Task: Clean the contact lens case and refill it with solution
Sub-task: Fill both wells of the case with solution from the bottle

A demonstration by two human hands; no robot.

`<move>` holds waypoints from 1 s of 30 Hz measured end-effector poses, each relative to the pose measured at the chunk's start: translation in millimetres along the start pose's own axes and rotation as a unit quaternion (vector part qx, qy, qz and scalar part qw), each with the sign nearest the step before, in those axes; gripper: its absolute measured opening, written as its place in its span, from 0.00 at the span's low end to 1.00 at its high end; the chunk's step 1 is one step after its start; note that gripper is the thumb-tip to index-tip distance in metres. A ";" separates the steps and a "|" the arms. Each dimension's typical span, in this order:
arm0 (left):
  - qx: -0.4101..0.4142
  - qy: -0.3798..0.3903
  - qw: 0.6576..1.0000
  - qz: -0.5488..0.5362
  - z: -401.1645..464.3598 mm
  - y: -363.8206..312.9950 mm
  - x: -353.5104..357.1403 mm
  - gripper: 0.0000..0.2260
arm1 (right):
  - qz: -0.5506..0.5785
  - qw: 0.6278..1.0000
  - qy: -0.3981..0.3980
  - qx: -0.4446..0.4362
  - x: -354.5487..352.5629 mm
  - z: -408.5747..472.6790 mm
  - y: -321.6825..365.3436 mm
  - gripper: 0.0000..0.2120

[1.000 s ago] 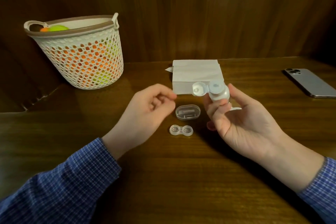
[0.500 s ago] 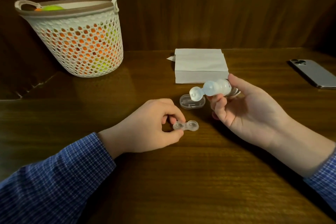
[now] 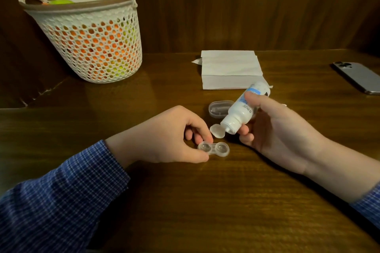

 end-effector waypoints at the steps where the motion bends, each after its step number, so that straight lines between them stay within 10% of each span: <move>1: 0.001 0.000 1.000 -0.001 0.6 0.4 -0.5 0.09 | -0.008 1.000 -0.003 -0.009 -0.4 0.1 -0.8 0.22; 9: -0.006 -0.001 1.000 0.012 1.4 3.0 -2.8 0.10 | -0.117 0.987 0.003 -0.107 3.7 -5.9 -5.0 0.03; 30: 0.000 -0.003 1.000 0.010 2.5 0.6 -2.6 0.09 | -0.232 0.964 0.030 -0.129 8.3 -6.6 -3.6 0.05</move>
Point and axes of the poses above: each hand's wrist, its own z-axis towards the middle knuckle, its own x-axis out of the palm, y = z × x, the point moved 2 cm from there along z, towards the middle knuckle
